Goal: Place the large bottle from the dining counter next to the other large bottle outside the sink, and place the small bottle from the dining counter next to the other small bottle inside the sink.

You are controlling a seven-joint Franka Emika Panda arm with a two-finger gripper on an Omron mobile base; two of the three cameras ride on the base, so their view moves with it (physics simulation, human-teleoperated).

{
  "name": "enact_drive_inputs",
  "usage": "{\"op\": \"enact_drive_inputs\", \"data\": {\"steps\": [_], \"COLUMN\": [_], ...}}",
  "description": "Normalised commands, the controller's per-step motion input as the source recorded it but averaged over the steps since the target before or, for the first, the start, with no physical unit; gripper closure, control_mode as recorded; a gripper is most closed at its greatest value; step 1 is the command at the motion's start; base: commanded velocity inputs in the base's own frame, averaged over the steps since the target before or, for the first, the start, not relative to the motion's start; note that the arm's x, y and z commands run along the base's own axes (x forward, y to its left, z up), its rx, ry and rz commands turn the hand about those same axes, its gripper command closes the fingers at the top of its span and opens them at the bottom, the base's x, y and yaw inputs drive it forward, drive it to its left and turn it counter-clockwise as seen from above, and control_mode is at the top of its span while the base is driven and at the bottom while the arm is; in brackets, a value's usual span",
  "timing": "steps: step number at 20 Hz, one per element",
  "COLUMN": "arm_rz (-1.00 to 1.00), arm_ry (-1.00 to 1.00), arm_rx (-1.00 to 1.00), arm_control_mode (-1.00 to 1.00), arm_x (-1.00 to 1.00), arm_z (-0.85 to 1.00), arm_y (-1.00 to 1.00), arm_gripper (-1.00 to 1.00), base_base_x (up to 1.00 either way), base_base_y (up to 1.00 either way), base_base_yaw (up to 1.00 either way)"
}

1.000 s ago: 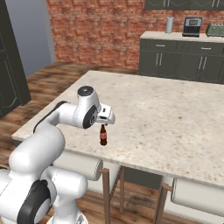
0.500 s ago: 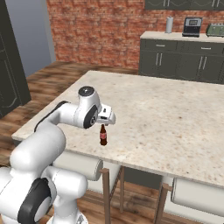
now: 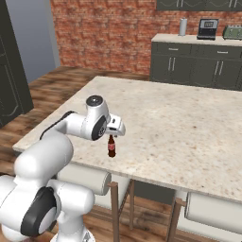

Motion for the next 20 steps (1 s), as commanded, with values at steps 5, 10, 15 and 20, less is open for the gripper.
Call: {"op": "enact_drive_inputs", "data": {"steps": [5,10,15,20], "arm_rz": [0.0,0.0,0.0,0.01], "arm_ry": [0.0,0.0,0.0,0.0], "arm_rx": [0.0,0.0,0.0,0.0], "arm_control_mode": [-1.0,-1.0,-1.0,-1.0], "arm_x": [0.1,0.11,0.08,0.05], "arm_z": [-0.09,-0.12,-0.12,-0.11], "arm_y": [0.0,-0.01,-0.04,-0.01], "arm_gripper": [-1.0,-1.0,-1.0,-1.0], "base_base_x": [0.0,0.0,0.0,0.0], "base_base_y": [0.0,0.0,0.0,0.0], "base_base_yaw": [0.0,0.0,0.0,0.0]}}
